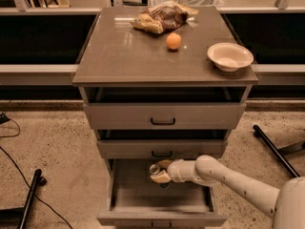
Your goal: Place redbull can into bottom drawer
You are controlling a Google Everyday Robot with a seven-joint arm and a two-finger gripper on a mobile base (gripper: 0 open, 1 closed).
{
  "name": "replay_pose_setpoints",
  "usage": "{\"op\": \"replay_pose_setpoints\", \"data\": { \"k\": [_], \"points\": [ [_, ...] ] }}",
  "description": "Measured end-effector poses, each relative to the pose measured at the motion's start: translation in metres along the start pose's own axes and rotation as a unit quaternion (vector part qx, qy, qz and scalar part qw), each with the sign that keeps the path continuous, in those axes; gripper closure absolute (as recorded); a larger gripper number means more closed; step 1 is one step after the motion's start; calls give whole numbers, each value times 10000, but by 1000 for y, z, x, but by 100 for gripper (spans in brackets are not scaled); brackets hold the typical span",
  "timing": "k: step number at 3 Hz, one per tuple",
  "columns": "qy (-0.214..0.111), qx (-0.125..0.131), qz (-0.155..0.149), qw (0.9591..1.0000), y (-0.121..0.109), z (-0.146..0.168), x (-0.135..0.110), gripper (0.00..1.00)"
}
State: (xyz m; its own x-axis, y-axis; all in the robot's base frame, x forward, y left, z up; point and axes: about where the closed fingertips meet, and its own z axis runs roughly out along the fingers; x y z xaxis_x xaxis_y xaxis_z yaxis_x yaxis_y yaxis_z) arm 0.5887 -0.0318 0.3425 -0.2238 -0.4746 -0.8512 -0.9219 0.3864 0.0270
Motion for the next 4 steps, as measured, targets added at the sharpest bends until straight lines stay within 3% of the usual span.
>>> {"op": "replay_pose_setpoints", "data": {
  "k": [1,2,3,4],
  "points": [
    [-345,-12,177,9992,-7,23,47,78],
    [-643,-179,604,9959,2,34,100,55],
    [-678,-503,735,9937,5,43,125,31],
    [-702,-534,726,9935,2,41,126,0]
  ]
}}
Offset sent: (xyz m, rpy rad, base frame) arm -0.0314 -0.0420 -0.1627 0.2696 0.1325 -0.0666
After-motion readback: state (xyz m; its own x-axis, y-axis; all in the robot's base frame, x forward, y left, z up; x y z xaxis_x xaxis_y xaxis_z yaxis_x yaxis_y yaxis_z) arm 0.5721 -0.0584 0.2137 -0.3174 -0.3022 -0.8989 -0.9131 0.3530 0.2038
